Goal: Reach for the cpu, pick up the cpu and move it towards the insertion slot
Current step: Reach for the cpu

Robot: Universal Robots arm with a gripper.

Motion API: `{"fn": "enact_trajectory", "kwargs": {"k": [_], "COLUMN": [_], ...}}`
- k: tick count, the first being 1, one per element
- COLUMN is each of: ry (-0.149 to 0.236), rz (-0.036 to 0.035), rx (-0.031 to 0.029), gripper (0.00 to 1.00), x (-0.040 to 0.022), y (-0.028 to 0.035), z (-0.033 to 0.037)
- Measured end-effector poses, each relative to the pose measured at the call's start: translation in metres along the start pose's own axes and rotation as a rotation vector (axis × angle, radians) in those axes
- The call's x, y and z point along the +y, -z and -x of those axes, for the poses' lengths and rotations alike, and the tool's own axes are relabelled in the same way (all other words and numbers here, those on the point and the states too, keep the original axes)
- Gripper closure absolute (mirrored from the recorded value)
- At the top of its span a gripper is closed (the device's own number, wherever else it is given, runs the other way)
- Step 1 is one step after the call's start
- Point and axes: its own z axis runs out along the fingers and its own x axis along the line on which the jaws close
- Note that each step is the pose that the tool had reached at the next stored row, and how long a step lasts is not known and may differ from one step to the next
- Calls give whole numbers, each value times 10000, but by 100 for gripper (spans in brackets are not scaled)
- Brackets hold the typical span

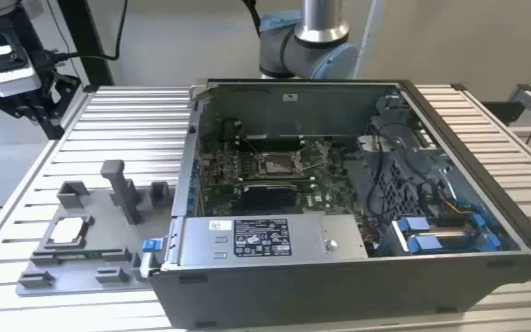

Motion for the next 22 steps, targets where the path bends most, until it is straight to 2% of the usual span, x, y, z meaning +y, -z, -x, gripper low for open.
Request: {"fn": "enact_trajectory", "kwargs": {"k": [14,17,19,22], "ry": [1,1,3,2], "rz": [-1,0,9,8], "rx": [2,-5,-24,-31], "gripper": [100,100,100,100], "x": [0,-3,-39,-49], "y": [0,-4,-5,-15], "z": [-5,-62,-107,-122]}}
